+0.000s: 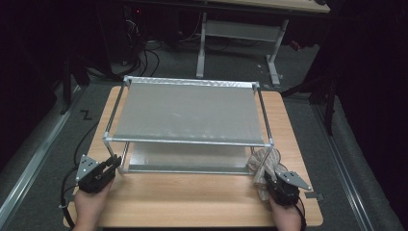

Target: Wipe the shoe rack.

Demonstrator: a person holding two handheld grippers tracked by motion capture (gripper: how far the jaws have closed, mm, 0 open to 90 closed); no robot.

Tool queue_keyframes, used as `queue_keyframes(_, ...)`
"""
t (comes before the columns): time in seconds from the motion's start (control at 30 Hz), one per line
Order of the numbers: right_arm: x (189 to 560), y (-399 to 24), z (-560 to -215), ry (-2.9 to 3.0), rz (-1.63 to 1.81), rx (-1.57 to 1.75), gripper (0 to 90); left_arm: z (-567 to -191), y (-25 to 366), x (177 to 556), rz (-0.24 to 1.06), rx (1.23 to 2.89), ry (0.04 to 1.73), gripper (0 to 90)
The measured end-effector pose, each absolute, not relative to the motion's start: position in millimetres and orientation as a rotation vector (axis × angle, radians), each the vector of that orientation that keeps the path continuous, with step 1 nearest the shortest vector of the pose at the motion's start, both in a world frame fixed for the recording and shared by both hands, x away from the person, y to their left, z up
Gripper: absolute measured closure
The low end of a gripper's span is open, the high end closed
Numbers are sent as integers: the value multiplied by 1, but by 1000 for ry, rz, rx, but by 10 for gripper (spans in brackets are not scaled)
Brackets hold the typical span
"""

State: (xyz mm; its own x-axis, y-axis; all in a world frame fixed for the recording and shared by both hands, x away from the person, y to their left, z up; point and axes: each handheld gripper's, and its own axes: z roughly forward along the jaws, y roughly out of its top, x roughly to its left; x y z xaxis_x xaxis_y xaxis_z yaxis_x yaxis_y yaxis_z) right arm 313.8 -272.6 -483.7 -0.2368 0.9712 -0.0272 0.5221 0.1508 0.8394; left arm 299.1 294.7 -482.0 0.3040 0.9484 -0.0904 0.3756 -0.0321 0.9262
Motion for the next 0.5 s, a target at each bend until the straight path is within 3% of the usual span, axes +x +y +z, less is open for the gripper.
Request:
queue_keyframes(0.2, 310, -269, -472, 1815, 1003, 1379, 733, -482, 294, 299, 741, 1595, 1245, 746)
queue_keyframes(0.5, 298, -271, -418, 1688, 1135, 1269, 729, -483, 293, 299, 737, 1597, 1248, 746)
